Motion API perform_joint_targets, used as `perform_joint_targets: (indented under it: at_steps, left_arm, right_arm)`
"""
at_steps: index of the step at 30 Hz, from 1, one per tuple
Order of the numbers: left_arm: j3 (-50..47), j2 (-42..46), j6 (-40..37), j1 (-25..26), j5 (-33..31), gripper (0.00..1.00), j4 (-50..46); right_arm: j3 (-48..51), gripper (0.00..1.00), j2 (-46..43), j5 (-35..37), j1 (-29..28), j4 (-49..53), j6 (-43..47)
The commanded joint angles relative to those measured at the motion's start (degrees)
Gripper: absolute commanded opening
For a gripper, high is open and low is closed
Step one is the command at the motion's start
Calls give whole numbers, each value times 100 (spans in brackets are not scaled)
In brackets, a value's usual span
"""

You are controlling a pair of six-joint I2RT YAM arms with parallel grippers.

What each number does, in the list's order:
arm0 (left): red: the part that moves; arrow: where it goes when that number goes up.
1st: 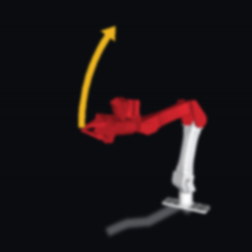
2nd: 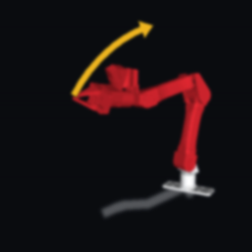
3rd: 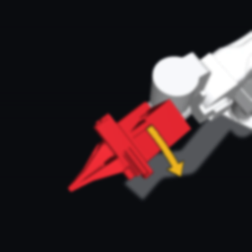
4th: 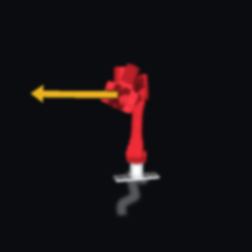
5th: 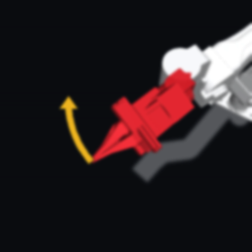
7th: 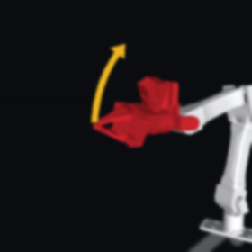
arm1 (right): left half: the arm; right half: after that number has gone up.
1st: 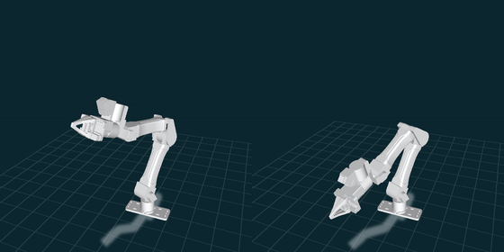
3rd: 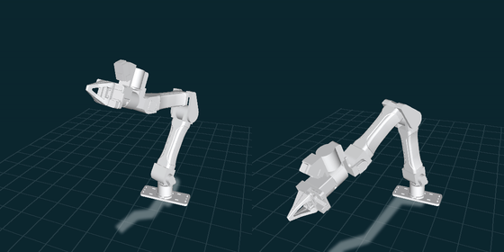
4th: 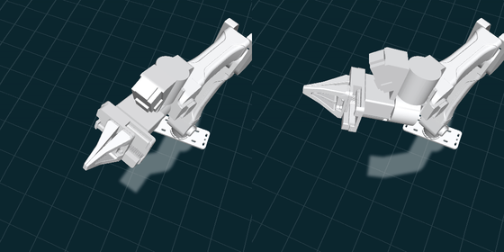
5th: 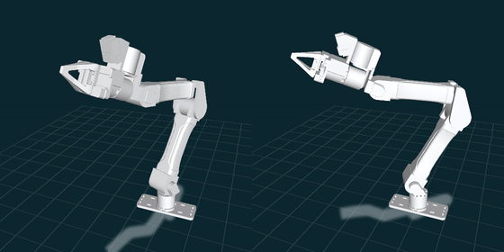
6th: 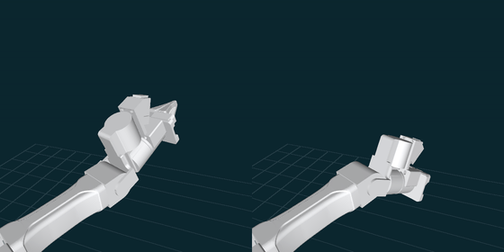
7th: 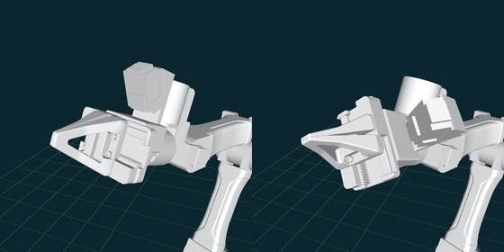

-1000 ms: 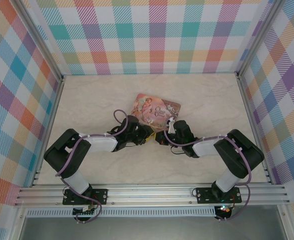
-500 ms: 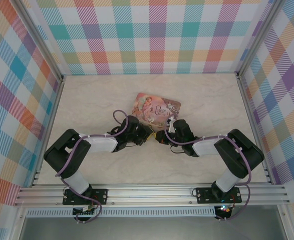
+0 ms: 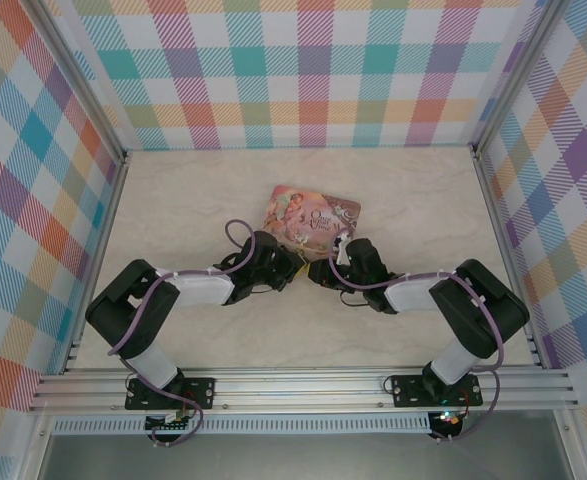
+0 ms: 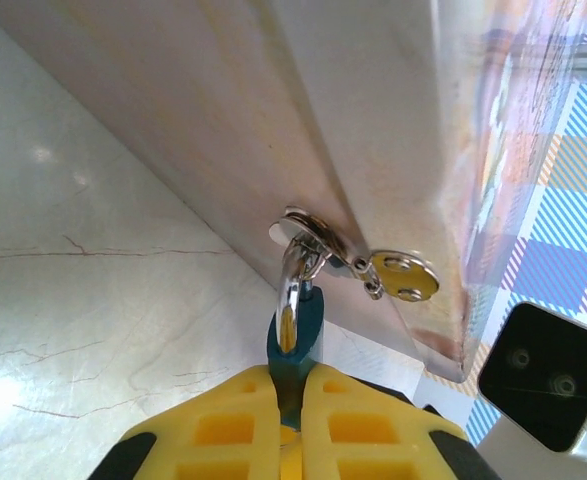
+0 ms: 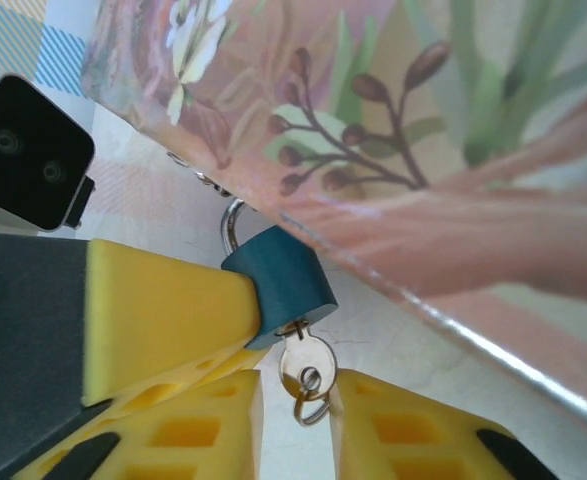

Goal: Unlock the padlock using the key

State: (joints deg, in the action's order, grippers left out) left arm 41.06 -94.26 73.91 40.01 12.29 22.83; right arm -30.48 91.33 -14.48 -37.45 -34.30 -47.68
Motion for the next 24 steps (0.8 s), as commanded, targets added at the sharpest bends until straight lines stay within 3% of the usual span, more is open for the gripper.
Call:
perform_joint_targets:
  at_steps: [1,7,14,21,24]
  left_arm:
    - [65,118,-108,24,-227,0,-62]
    - [154,75,-136,16,-231,0,-99]
    - [235,101,-149,3,-210,0,-203]
    - [297,96,-151,-19,-176,0,-253]
    - [302,99,-139,-28,-175,0,-262]
  right_arm:
    - [55,32,-359,114,-56,96,112]
    - [14,46,-725,482,-52,888,699]
    - [-514,54,-1361,1124,-101,2630,2685]
    - [-187,80,-2228,1874,-596,2049,5089]
    - [56,83,-2373,2028,-787,1720,6219]
